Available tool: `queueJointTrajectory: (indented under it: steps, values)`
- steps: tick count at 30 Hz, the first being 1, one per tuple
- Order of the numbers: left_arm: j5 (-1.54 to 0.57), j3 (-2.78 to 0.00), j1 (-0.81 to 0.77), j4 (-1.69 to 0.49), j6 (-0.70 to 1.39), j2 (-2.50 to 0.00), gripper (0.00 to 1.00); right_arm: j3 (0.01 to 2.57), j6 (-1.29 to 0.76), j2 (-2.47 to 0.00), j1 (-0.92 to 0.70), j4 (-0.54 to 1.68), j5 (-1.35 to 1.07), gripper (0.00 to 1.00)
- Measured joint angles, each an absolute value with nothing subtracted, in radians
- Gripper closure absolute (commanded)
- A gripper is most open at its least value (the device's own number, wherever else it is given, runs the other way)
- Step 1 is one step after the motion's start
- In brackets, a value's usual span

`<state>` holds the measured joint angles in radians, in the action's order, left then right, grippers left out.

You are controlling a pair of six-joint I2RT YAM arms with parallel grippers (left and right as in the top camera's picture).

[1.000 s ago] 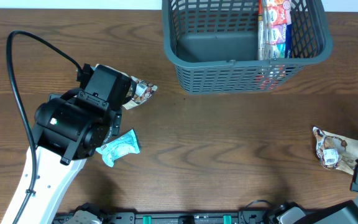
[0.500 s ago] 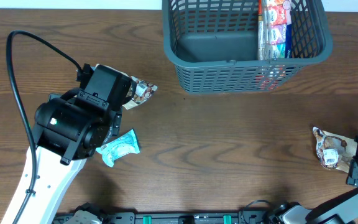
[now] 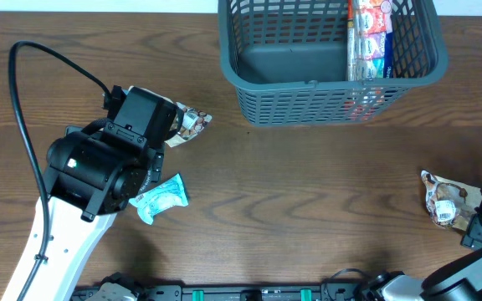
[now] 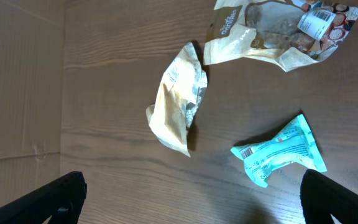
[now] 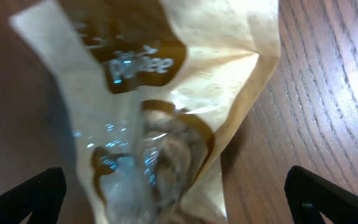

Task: Pack container
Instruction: 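Move the right gripper down to the Pantree wrapper on the right, then grasp the Pantree wrapper with the right gripper and lift it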

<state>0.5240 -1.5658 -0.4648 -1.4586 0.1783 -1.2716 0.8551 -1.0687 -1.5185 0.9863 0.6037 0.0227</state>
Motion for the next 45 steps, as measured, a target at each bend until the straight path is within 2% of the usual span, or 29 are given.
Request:
queueJointTrajectory:
  steps: [15, 24, 45]
  values:
    - [0.524, -1.566, -0.465, -1.459, 0.178, -1.272, 0.01, 0.937, -1.088, -1.716, 0.913, 0.611, 0.057, 0.01]
    - [0.524, -1.566, -0.465, -1.459, 0.178, -1.272, 0.01, 0.994, -1.088, -1.720, 0.859, 0.606, 0.070, 0.01]
    - [0.524, -1.566, -0.465, -1.459, 0.178, -1.272, 0.01, 0.995, -1.091, -1.728, 0.852, 0.641, 0.136, 0.01]
